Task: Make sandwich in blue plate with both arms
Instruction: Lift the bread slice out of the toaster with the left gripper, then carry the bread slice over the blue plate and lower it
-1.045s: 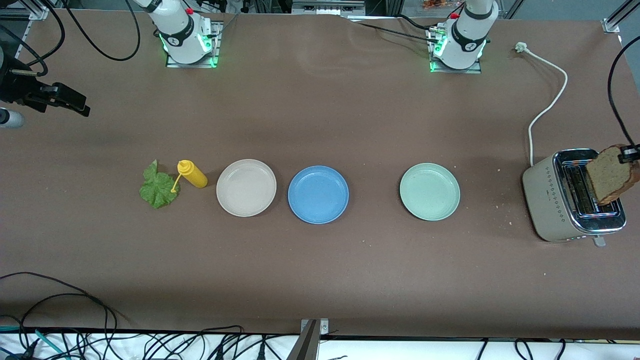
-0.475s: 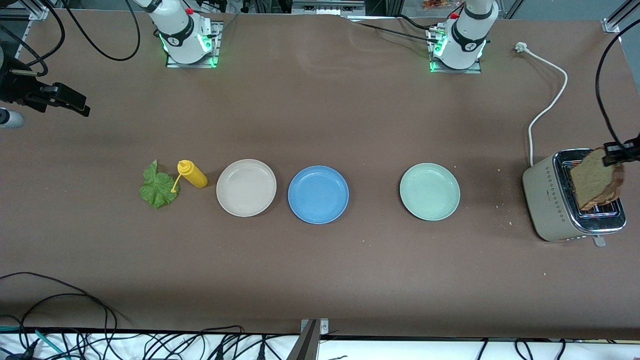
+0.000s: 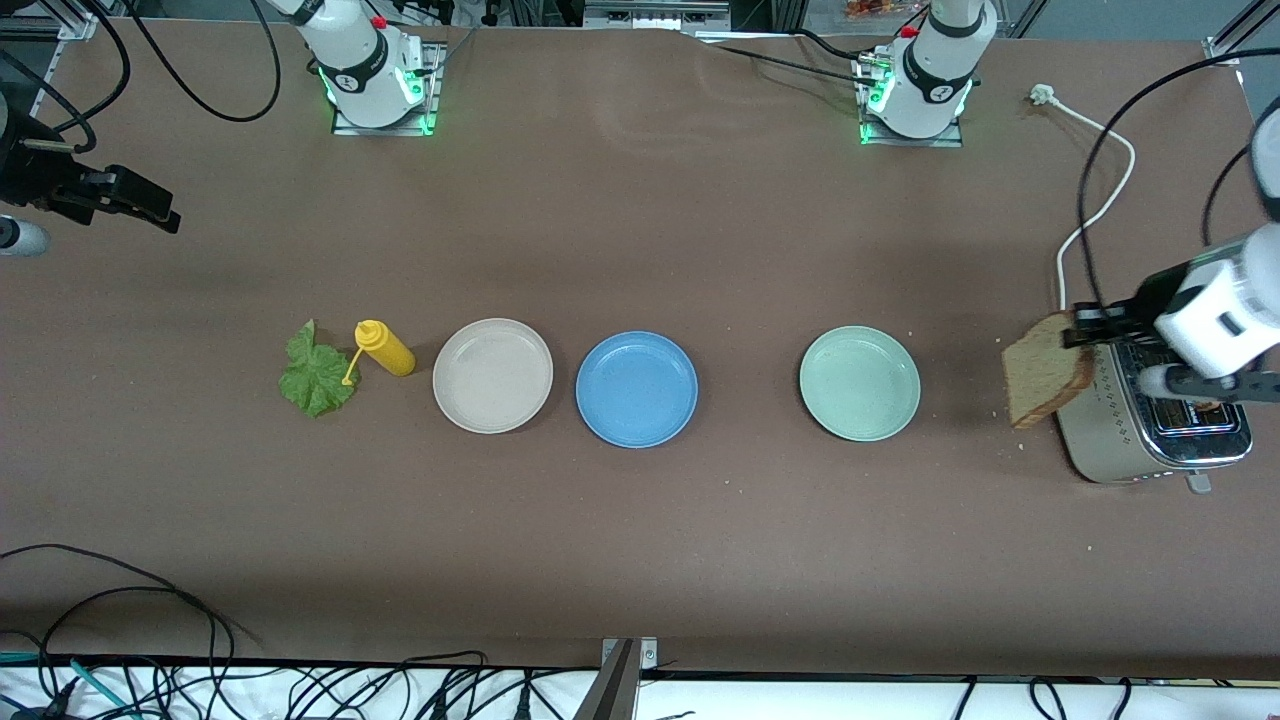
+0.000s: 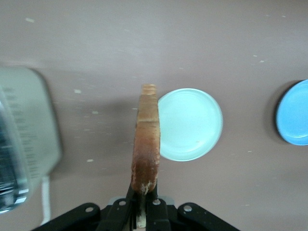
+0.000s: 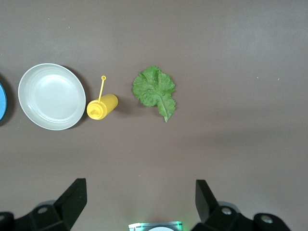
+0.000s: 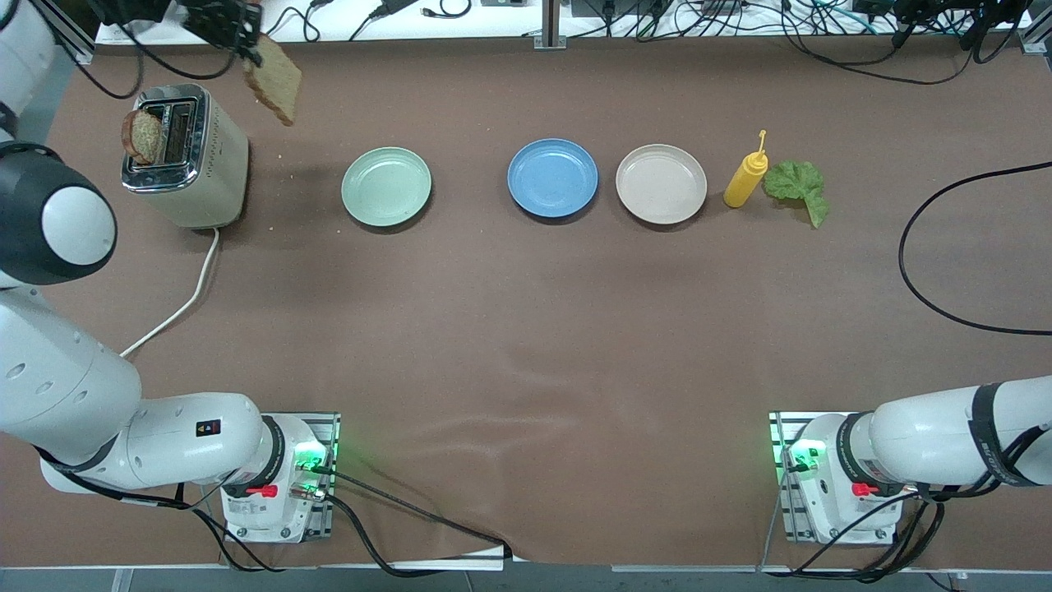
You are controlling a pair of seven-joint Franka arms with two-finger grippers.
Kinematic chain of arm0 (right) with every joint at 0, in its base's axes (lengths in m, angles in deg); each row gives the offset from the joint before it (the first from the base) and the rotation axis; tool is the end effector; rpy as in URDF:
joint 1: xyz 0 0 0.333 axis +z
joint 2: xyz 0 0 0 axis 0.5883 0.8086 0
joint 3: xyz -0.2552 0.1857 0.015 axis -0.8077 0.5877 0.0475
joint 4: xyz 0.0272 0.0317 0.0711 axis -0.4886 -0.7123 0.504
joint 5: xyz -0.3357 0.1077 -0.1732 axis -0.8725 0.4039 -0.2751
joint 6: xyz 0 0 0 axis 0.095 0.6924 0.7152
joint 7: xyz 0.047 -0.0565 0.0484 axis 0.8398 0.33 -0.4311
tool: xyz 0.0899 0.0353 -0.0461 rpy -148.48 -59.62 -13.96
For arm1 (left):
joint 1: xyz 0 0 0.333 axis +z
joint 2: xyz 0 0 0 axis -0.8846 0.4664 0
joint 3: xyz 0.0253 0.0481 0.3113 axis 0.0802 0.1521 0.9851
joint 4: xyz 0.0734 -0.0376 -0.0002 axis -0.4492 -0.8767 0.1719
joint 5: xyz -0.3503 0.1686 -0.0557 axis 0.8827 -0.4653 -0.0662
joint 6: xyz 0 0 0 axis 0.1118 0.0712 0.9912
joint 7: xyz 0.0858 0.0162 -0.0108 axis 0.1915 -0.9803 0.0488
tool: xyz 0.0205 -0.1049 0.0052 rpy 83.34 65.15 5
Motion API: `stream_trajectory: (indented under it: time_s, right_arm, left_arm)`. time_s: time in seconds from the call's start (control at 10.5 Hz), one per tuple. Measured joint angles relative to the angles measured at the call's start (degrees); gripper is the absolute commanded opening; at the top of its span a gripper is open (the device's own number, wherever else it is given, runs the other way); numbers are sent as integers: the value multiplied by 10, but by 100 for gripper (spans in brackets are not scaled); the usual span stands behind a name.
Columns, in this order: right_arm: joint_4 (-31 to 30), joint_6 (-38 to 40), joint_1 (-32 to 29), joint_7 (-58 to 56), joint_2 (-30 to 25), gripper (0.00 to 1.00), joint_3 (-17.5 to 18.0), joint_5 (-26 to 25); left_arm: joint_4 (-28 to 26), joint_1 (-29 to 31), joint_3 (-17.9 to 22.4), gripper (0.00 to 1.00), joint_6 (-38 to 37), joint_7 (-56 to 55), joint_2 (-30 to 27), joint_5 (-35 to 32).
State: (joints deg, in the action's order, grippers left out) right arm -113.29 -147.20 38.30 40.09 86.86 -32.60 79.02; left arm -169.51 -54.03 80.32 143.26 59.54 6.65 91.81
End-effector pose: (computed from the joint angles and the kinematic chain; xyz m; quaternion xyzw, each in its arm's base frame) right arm 0.5437 -0.0017 0.6099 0.9981 -0.0414 -0.0452 0.0075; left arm 0.6330 -0.0065 0.5128 0.9953 -0.0128 -0.0683 0.0671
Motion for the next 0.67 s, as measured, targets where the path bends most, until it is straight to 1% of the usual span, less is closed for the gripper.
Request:
stream_trajectory:
  time_s: [0.19, 0.48, 0.67]
  right_arm:
    - [0, 0, 0, 0, 0, 100, 0, 0]
    - [0, 0, 0, 0, 0, 100, 0, 0]
    - [0, 0, 0, 0, 0, 100, 0, 0]
  left_arm:
    - [-14, -46, -1, 0, 35, -39, 28, 41]
    - [-15, -119, -2, 0, 62, -87, 59, 102]
    - [-17, -144, 0, 0, 89, -109, 81, 196]
